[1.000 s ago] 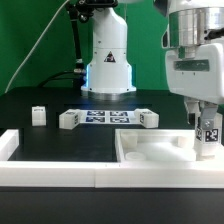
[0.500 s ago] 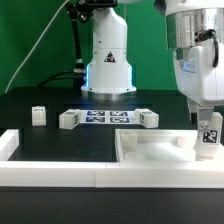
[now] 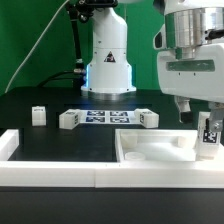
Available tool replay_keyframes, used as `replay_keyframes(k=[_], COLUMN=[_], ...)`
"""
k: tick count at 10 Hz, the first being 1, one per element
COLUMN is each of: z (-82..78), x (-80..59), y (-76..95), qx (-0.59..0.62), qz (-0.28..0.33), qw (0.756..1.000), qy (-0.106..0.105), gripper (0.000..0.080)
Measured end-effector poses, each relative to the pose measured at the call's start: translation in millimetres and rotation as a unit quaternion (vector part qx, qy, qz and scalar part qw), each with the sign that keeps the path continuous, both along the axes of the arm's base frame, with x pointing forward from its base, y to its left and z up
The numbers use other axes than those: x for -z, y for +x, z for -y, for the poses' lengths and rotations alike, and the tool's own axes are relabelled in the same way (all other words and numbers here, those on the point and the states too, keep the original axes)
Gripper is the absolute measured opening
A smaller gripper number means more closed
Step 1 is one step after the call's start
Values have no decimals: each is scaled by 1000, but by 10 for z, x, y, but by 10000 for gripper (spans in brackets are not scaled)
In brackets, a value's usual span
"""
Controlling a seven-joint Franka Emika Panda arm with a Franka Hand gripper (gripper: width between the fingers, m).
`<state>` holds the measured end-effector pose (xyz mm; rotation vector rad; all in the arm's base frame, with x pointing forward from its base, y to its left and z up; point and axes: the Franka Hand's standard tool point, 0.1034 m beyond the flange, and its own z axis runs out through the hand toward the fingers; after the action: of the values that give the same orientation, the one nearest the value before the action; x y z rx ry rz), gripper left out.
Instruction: Assemble one leg
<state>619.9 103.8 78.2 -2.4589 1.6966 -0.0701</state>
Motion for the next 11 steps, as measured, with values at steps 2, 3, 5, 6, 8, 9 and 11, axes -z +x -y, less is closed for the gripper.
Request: replay_keyframes(k=[2,3,5,6,8,9,11], z=[-39,-67,-146,-132,-109,-94,-33], x=[-15,-34,-51,-41,-14,-4,3], y=[-5,12,16,14,8,8,20], qx=[-120,-173,-266,-330,-427,-484,-513], qz=[2,7,10,14,13,15,21], qw=[993,985,963,942,901,871,853], qy=[-13,-23,-44,-56,-76,-86,-92], gripper=[649,649,649,649,649,649,649])
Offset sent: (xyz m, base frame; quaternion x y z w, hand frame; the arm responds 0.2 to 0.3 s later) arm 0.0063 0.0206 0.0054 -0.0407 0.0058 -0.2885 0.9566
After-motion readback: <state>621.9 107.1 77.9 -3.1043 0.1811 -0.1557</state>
